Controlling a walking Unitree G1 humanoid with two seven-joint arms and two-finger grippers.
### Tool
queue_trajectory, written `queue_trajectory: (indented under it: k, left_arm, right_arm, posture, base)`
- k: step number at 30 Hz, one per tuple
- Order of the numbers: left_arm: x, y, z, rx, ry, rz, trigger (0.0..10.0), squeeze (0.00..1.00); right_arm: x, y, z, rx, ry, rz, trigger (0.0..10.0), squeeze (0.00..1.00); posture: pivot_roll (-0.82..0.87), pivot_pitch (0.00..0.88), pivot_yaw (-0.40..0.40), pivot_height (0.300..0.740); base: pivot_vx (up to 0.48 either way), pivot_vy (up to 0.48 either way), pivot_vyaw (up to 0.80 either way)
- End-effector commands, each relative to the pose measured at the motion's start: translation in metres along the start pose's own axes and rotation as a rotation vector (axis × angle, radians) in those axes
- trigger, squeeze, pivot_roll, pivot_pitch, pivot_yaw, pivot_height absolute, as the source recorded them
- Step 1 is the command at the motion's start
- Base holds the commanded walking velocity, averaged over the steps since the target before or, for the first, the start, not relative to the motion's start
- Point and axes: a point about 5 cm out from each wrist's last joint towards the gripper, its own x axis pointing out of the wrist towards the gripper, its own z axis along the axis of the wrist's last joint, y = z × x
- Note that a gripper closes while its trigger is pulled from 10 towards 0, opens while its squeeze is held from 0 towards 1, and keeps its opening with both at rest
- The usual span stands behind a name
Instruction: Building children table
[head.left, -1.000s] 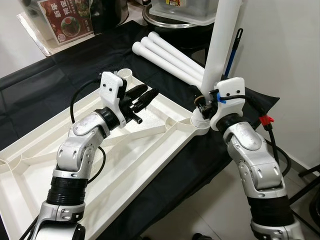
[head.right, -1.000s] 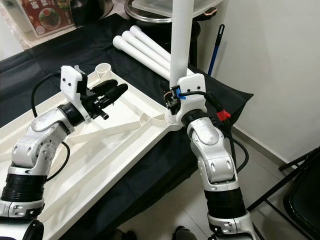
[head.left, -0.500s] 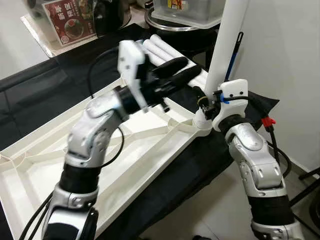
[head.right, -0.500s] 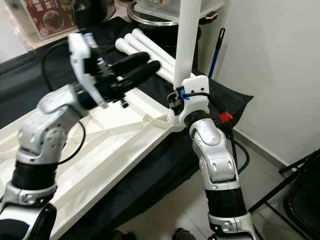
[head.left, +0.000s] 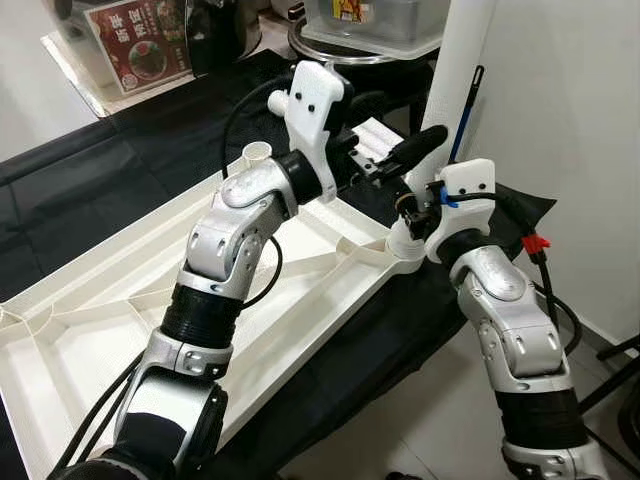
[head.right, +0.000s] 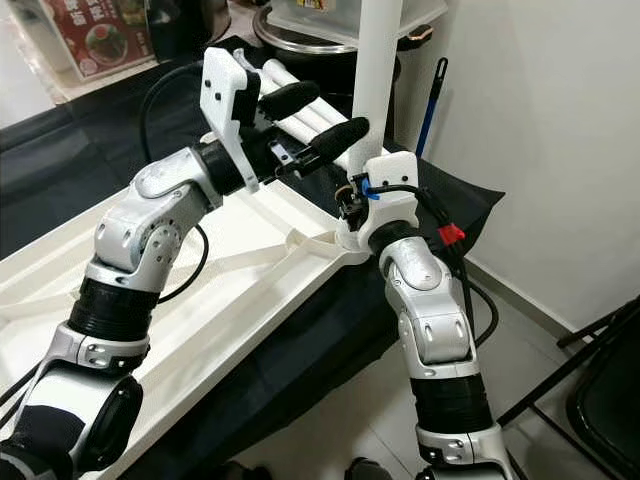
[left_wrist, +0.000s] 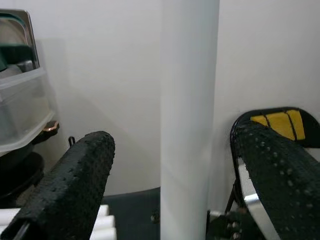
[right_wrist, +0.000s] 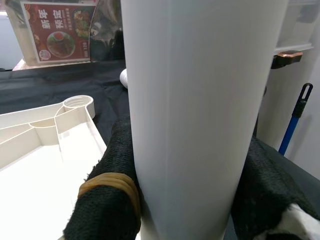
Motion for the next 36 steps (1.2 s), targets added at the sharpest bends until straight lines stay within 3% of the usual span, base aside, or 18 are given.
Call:
queue_trajectory:
  k: [1,9,10,11,33,35,36]
  left_arm:
    - [0.004,-0.004,-0.001,-0.004,-0.008,-0.02,10.0,1.0]
    - [0.012,-0.012,-0.009,-0.018,0.01,-0.025,10.0,1.0]
    - [0.014,-0.013,-0.011,-0.014,0.021,-0.014,10.0,0.62]
    - [0.016,-0.014,-0.012,-0.008,0.027,-0.005,10.0,0.0]
    - [0.026,-0.012,-0.017,0.064,0.053,0.069,10.0,0.0]
    - [0.027,-0.013,-0.017,0.064,0.054,0.066,9.5,0.0]
    - [0.028,-0.014,-0.018,0.065,0.056,0.061,6.5,0.0]
  right_arm:
    - [-0.006,-0.003,-0.036,0.017,0.166,-0.03,10.0,0.0]
    - [-0.006,-0.001,-0.036,0.016,0.166,-0.023,10.0,0.0]
    - [-0.006,-0.001,-0.036,0.016,0.166,-0.023,10.0,0.0]
    - [-0.006,-0.001,-0.036,0.017,0.165,-0.022,10.0,0.0]
    - [-0.008,0.001,-0.04,0.021,0.178,-0.028,10.0,0.0]
    - [-0.008,0.001,-0.04,0.022,0.178,-0.028,10.0,0.0]
    - [-0.008,0.001,-0.04,0.022,0.178,-0.029,10.0,0.0]
  posture:
    - [-0.06,0.146,0.041,0.74]
    - [-0.06,0.14,0.04,0.74]
    - [-0.06,0.139,0.041,0.74]
    - [-0.06,0.138,0.04,0.74]
    - [-0.06,0.143,0.045,0.74]
    - [-0.06,0.143,0.045,0.74]
    - [-0.06,0.144,0.046,0.74]
  base:
    - [0.0,0.0,0.0]
    - [0.0,0.0,0.0]
    - [0.0,0.0,0.0]
    - [0.0,0.0,0.0]
    - [0.0,0.0,0.0]
    - [0.0,0.0,0.0]
    - [0.0,0.0,0.0]
